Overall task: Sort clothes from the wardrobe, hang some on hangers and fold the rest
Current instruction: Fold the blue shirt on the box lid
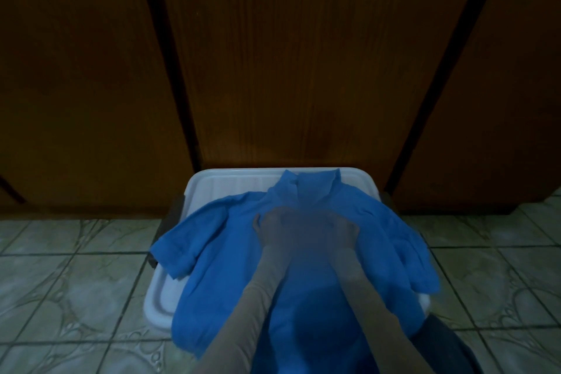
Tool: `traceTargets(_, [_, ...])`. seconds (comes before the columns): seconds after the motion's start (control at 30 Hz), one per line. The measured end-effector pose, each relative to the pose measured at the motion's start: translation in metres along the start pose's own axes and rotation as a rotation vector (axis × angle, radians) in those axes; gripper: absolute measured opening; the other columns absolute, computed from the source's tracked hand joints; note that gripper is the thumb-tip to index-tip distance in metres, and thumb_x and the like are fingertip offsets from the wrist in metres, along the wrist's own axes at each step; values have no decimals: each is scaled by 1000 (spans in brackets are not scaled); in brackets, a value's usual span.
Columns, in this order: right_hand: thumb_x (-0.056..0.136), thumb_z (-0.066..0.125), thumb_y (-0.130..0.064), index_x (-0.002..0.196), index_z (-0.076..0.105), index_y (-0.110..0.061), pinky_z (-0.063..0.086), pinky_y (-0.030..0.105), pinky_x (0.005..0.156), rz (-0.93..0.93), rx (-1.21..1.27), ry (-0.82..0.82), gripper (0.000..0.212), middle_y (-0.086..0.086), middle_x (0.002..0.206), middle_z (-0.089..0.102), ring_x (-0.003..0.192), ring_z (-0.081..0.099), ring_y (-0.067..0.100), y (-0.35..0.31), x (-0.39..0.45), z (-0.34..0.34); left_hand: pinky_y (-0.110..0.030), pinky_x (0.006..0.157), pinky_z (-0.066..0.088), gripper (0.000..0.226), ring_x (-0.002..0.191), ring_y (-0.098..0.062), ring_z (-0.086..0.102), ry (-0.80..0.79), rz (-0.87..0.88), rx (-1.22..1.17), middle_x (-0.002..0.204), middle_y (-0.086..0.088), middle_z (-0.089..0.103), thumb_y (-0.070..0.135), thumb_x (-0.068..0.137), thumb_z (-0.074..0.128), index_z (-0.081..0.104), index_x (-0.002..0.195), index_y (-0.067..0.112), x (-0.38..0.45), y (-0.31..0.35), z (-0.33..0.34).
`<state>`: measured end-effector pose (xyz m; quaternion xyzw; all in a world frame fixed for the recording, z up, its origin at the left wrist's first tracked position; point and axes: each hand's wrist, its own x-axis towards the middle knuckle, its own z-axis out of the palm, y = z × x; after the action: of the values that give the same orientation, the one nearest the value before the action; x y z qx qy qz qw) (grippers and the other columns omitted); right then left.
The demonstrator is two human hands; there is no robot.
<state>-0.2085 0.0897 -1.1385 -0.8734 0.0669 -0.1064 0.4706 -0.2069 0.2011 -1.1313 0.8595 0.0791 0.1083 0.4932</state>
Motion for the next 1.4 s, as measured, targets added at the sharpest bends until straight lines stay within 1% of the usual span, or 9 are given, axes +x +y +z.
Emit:
traceTargets(0.13, [90, 57, -20, 99, 68, -23, 32, 39, 102, -19, -196, 38, 14, -2, 105, 67, 106, 56, 19, -7, -1, 0, -32, 112, 2, 20, 110, -10, 53, -42, 4, 121, 111, 7, 64, 17, 90, 57, 65, 107, 24, -1, 0, -3])
traceTargets(0.27, [98, 39, -26, 143, 31, -30, 16, 35, 110, -4, -569, -96, 45, -5, 153, 24, 138, 22, 14, -11, 0, -4, -43, 115, -1, 45, 135, -13, 25, -161, 84, 454, 146, 9, 34, 17, 96, 41, 39, 137, 37, -3, 3, -3])
traceTargets(0.37, [102, 20, -36, 148, 2, -39, -1, 46, 115, 33, -734, -248, 49, -8, 157, -10, 145, -4, 12, -11, -2, 2, -54, 113, -4, 51, 143, -15, 6, -281, 105, 673, 157, 8, 4, 24, 101, 26, 10, 147, 39, -4, 4, -1])
traceTargets(0.53, [100, 9, -45, 146, -15, -38, -13, 52, 112, 30, -852, -298, 52, -7, 155, -22, 144, -16, 13, -6, 5, -3, -60, 109, -12, 49, 145, -14, -10, -328, 84, 789, 157, 6, -15, 35, 102, 12, -6, 147, 39, 4, -5, -3])
traceTargets(1.03, [95, 13, -58, 147, -14, -32, -27, 58, 96, 112, -852, -241, 63, -6, 155, -21, 142, -20, 30, -4, 10, -6, -65, 105, -12, 49, 145, -19, -13, -306, 79, 814, 157, 2, -17, 38, 101, 6, -5, 148, 36, 9, -9, -6])
traceTargets(1.17, [97, 27, -51, 149, 11, -28, -2, 56, 112, 123, -736, -124, 59, -3, 157, 9, 144, 7, 24, -12, 15, -12, -54, 113, 1, 50, 143, -18, 10, -228, 94, 709, 156, 3, 12, 29, 99, 31, 17, 148, 29, 13, 0, -15])
traceTargets(1.27, [96, 34, -47, 148, 11, -30, 19, 50, 108, 141, -502, 46, 59, 3, 144, 38, 132, 32, 24, -24, 31, -21, -42, 107, 24, 62, 132, -24, 28, -203, 160, 738, 144, -5, 30, 20, 96, 38, 8, 150, 28, 25, 6, -21])
traceTargets(1.33, [98, 32, -45, 149, 4, -35, 27, 51, 103, 57, -556, -18, 59, 7, 137, 42, 127, 39, 26, -33, 45, -27, -41, 98, 34, 71, 121, -29, 41, -296, 211, 754, 134, -12, 38, 11, 95, 37, -2, 149, 34, 40, 15, -24])
traceTargets(1.4, [99, 29, -44, 148, 16, -35, 28, 49, 103, 9, -668, -139, 51, 8, 136, 44, 123, 43, 27, -38, 57, -29, -41, 89, 41, 75, 109, -33, 52, -397, 252, 809, 128, -14, 44, 6, 95, 34, -9, 146, 40, 56, 25, -24])
